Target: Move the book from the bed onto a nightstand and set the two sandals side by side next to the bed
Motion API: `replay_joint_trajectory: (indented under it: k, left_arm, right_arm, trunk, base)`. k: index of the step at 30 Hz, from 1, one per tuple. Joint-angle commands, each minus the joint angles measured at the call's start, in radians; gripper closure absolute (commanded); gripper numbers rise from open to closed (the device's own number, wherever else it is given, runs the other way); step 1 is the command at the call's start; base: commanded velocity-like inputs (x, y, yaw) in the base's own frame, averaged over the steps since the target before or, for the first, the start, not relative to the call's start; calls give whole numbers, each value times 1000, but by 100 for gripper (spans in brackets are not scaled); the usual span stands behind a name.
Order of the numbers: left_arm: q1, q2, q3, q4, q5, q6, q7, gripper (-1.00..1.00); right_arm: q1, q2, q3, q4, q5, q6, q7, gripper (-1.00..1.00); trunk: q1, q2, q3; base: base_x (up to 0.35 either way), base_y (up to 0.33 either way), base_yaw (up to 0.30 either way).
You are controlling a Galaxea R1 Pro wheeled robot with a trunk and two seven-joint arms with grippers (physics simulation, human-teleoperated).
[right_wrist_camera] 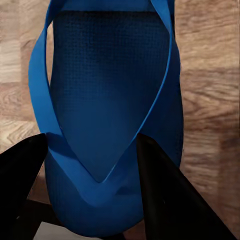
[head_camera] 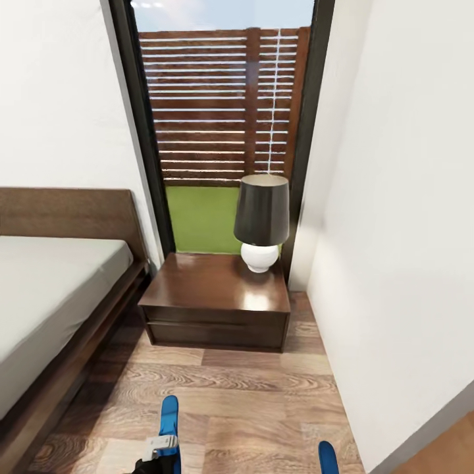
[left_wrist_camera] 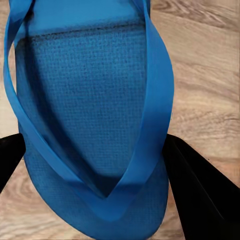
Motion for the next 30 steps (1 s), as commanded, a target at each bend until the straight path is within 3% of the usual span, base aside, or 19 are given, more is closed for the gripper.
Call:
replay_joint_trajectory:
  k: [1, 11, 30]
  left_arm:
    - [-1, 0, -2, 1, 8, -2, -4, 100]
    - [-1, 0, -2, 1, 8, -2, -3, 100]
    - [-1, 0, -2, 2, 8, -2, -4, 100]
  right_arm:
    - [0, 0, 0, 1, -10, 4, 4, 100]
    - [0, 0, 0, 1, -10, 4, 4, 100]
    - [-1, 0, 0, 1, -10, 4, 4, 100]
  trunk:
    - [0, 0, -1]
    - [0, 0, -5]
    - [0, 0, -16]
  base:
    - [324, 0, 96]
    - [267, 0, 229]
    - [9, 0, 266]
